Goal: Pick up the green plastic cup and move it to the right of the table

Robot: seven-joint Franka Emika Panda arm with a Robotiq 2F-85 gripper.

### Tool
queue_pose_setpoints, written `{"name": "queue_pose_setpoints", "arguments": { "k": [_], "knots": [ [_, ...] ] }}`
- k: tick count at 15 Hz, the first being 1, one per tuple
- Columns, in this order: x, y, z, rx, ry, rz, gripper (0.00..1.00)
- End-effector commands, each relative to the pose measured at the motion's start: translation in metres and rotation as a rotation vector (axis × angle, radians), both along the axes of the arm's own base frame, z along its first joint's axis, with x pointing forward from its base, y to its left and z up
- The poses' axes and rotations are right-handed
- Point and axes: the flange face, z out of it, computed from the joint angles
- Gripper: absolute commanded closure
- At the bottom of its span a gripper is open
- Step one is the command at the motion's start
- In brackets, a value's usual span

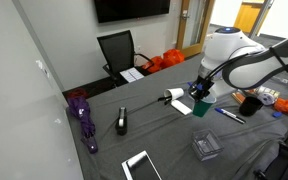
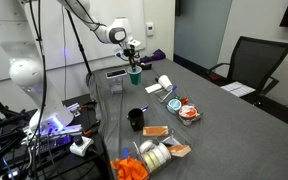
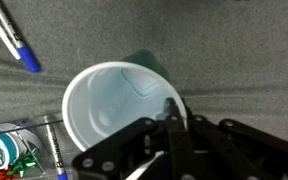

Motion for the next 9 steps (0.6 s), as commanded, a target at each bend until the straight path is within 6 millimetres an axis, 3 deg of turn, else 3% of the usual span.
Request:
{"name": "queue_pose_setpoints", "arguments": {
  "k": [1, 9],
  "knots": [
    [0.020, 0.027, -0.016, -0.011, 0.014, -0.050, 0.99],
    [0.050, 0.059, -0.059, -0.044, 0.037, -0.156, 0.99]
  ]
}}
